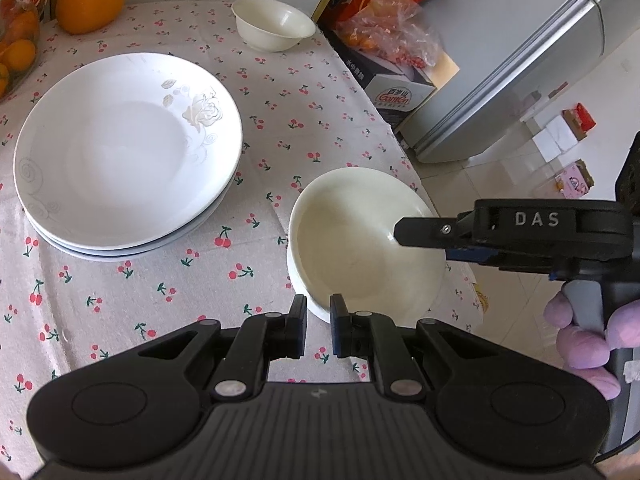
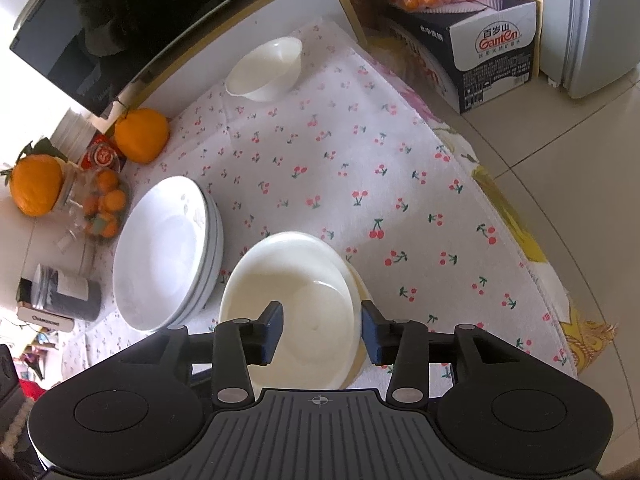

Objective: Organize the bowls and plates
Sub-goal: 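Lower the cream bowl onto the cloth beside the plates and open both grippers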

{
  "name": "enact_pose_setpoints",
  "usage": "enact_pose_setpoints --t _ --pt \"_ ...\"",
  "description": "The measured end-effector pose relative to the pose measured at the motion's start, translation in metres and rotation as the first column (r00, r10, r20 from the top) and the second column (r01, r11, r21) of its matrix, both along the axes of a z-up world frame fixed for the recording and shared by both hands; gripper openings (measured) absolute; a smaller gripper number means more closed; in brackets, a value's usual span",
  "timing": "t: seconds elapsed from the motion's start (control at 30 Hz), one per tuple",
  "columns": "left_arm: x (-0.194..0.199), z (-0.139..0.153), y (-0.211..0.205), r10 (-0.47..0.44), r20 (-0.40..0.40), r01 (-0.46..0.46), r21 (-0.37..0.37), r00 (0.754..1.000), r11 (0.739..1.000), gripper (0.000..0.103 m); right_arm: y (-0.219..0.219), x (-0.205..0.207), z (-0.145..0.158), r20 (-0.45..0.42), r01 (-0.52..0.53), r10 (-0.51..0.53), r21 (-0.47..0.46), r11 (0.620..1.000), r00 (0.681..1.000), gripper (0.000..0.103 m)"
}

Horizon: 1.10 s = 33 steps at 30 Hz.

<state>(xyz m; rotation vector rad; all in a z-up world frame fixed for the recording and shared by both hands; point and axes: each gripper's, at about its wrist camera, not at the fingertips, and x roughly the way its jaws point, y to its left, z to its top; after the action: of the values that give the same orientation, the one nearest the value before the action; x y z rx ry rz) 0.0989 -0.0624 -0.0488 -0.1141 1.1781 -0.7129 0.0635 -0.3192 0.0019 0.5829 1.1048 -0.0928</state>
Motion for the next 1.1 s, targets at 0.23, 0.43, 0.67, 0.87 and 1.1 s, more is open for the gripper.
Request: enact_pose_setpoints --t 0.23,0.43,0.67,0.87,1.1 --pt "0.0 0.001 0.0 0.0 0.007 0.0 0.0 1.0 1.0 0.014 -0.007 0.0 0.01 0.041 0.014 -0.014 0.005 1.0 0.999 0.051" --pt "0.0 0.002 0.002 0.004 0.015 -0.003 -0.012 1.0 1.0 0.025 -0.013 0.001 0.016 0.065 0.028 -0.028 0.008 1.0 0.997 0.056" --pt "0.002 0.009 0.004 0.013 0.04 -0.012 -0.024 0.999 1.0 0.051 -0.017 0.002 0.02 0.09 0.036 -0.037 0.013 0.999 0.995 0.063" --pt "0.005 0.014 0.006 0.033 0.064 -0.032 -0.028 0.997 0.999 0.067 -0.021 0.004 0.021 0.104 0.058 -0.063 0.053 0.997 0.993 0.072" --pt "0.016 0.025 0.01 0.078 0.118 -0.077 -0.009 0.99 0.997 0.083 -0.016 0.011 0.03 0.126 0.067 -0.071 0.038 0.997 0.989 0.08"
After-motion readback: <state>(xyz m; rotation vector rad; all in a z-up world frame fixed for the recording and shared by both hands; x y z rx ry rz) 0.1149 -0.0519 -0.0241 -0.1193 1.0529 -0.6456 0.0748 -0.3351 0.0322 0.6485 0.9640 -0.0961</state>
